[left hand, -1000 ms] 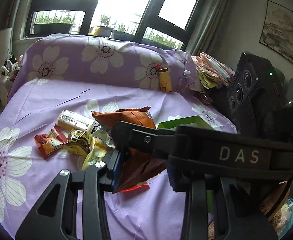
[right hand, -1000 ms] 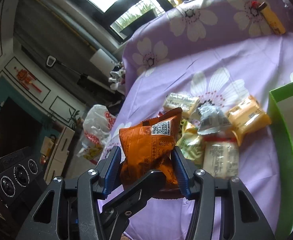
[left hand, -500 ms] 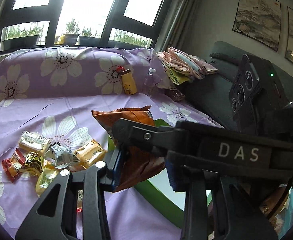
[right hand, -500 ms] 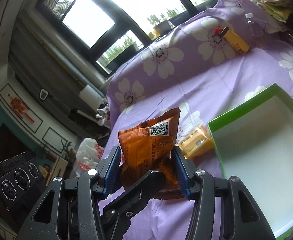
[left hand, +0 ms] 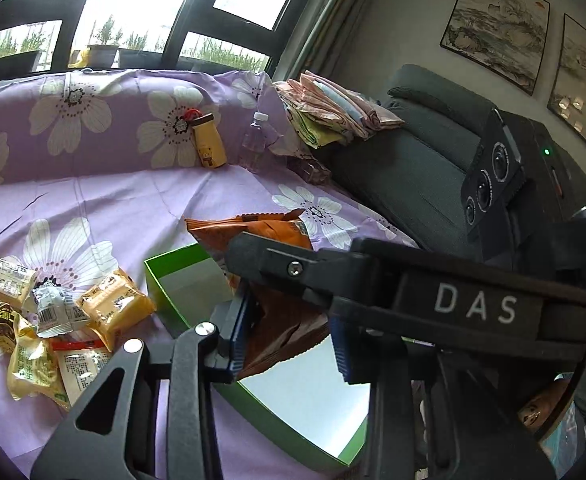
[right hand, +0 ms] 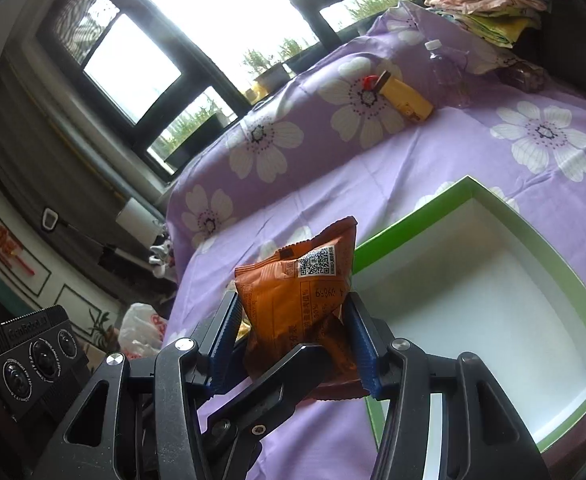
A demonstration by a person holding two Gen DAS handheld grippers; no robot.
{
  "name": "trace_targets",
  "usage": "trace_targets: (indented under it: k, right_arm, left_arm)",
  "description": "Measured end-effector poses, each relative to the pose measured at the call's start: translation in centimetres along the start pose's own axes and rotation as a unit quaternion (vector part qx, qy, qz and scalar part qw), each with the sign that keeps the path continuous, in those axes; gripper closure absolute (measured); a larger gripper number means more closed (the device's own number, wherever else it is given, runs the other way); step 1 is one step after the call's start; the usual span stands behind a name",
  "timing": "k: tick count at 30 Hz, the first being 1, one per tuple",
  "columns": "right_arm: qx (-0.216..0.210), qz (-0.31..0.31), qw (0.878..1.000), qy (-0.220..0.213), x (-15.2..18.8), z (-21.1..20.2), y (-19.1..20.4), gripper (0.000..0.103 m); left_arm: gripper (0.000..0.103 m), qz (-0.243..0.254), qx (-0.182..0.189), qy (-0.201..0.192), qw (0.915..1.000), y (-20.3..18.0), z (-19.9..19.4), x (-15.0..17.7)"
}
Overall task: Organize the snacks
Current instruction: 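Lift the orange bag with the right gripper and carry it over the green box, then open the right gripper to drop the orange bag into the box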
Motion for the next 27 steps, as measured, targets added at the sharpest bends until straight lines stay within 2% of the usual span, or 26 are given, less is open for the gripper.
trace_targets:
  k: [8,15,22,27]
  right_arm:
    - [0.029,0.026,0.999,0.006,-0.2,0.0,-3.1,0.048]
    - [0.076,0.041,0.996,0.022,-0.2,0.4,-5.5,0.048]
    - [0.108,0.053,0.991,0.054,0.3,1.7,-7.5,0.048]
    - [0.122,0.059,0.988,0.078,0.8,2.6,-8.4,0.048]
  left_arm:
    - [0.069,-0.011,0.028,0.029,0.9991,-0.6,2.9,0.4]
    - [0.069,-0.041,0.064,0.056,0.9955,-0.6,5.4,1.5]
    - [0.069,-0.072,0.082,0.084,0.9904,0.0,7.3,2.6]
    - [0.069,-0.088,0.082,0.099,0.9878,0.4,7.9,3.4]
Point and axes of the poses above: each gripper's, at about its wrist camera, not at the fingertips, and z roughly the way its jaws point, y to its left, x to its underside, the point moved 6 cm from there along z, roughly the way its jaws point, and after that the axes turned 8 degrees about x, right-handed, at the moved point
